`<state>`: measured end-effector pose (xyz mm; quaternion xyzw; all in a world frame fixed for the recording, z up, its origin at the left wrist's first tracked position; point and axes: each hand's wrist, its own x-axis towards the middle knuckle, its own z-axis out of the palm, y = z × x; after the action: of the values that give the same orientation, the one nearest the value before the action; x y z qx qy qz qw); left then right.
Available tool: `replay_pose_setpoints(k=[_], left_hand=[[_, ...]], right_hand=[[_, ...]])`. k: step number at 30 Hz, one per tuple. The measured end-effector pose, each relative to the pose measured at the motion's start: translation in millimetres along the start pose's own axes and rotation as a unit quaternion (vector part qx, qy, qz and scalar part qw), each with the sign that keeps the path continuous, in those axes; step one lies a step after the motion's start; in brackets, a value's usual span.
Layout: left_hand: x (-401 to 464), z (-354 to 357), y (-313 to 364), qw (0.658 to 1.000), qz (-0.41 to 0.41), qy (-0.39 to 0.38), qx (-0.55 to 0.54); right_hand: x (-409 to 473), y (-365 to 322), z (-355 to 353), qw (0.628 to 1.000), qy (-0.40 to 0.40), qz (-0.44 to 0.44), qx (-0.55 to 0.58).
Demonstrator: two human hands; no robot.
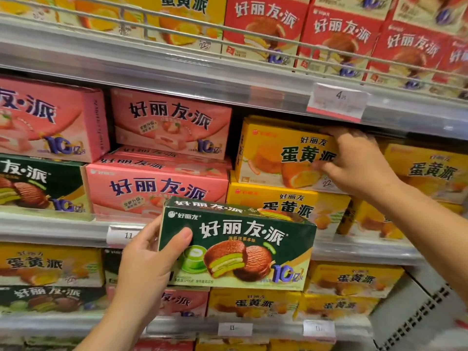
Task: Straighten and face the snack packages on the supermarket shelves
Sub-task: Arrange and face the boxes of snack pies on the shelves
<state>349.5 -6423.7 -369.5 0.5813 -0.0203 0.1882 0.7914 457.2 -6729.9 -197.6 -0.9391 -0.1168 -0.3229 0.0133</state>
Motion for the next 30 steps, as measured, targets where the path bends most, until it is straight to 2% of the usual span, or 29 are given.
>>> replay_pose_setpoints(k=[3,6,10,14,21,26,30], left_hand=[[-2,3,3,1.000,0.009,0.001,0.009],[-3,0,6,1.000,0.008,0.004,0.007],[-6,-15,11,1.000,0.011,0.016,0.013],[-11,-45,24,0.999,0.018,0.038,0.022],[-9,-147,53,0.995,0.042,0.076,0.056],[9,-240,78,0.995,0.026,0.085,0.036],[29,-302,96,0.996,0.026,0.075,0.046]], right_hand=[[-3,-2,-4,1.000,-0.016,-0.005,0.000],[-16,-13,-9,0.996,0.026,-0.082,0.001],[-34,-61,-6,0.970,0.044,-0.203,0.123],[-31,-129,2,0.945,0.035,-0.259,0.195],[0,-247,12,0.931,0.033,-0.283,0.227],[23,-330,14,0.949,0.030,-0.250,0.191],[35,-376,13,0.975,0.012,-0.177,0.133]])
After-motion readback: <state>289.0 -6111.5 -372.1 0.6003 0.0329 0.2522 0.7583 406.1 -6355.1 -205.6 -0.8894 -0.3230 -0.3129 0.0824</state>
